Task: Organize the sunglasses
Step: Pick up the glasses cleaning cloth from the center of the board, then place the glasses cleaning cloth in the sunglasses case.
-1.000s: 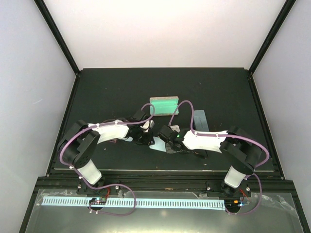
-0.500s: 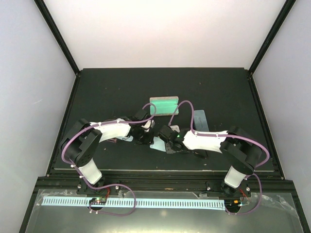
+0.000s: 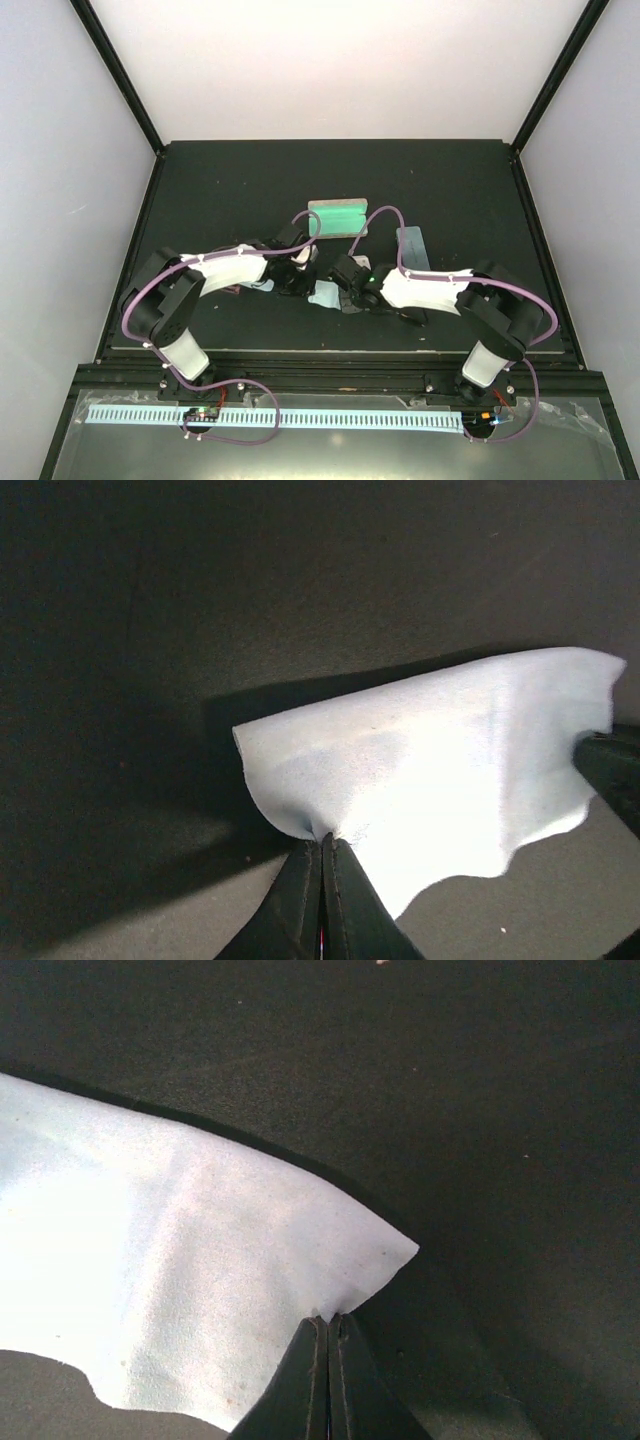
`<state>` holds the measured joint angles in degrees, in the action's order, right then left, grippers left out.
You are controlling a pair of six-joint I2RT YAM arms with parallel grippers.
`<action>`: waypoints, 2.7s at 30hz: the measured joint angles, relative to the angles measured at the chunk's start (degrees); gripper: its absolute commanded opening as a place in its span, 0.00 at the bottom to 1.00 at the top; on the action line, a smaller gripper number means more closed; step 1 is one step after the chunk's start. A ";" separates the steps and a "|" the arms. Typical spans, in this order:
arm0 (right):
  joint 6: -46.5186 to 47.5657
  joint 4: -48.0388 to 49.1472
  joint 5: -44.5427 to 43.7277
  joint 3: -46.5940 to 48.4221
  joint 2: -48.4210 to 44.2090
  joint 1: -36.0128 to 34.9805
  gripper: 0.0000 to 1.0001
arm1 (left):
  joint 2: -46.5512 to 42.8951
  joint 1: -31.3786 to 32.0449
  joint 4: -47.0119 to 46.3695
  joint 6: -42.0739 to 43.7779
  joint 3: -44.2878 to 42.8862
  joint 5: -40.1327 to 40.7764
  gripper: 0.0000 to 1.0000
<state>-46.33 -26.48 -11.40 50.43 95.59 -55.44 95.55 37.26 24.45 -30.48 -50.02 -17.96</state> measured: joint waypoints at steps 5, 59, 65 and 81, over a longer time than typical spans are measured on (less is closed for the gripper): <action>1.27 0.20 1.38 0.02 -0.87 0.96 0.01 | -3.21 0.00 0.22 -0.15 -0.63 0.17 0.02; 27.82 -1.07 0.52 35.17 20.22 21.44 0.01 | 24.04 -12.68 2.95 2.43 -35.26 -1.49 0.02; 28.06 -1.44 -0.28 35.69 22.62 21.49 0.01 | 24.85 -12.81 2.99 2.38 -35.45 -1.64 0.02; 27.76 -2.89 -3.50 35.78 23.26 21.49 0.30 | 25.14 -12.81 4.48 2.27 -37.99 -0.07 0.23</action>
<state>-18.57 -29.36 -14.90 86.21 118.85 -33.95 120.68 24.45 28.93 -28.21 -88.01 -18.02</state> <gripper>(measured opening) 0.284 0.226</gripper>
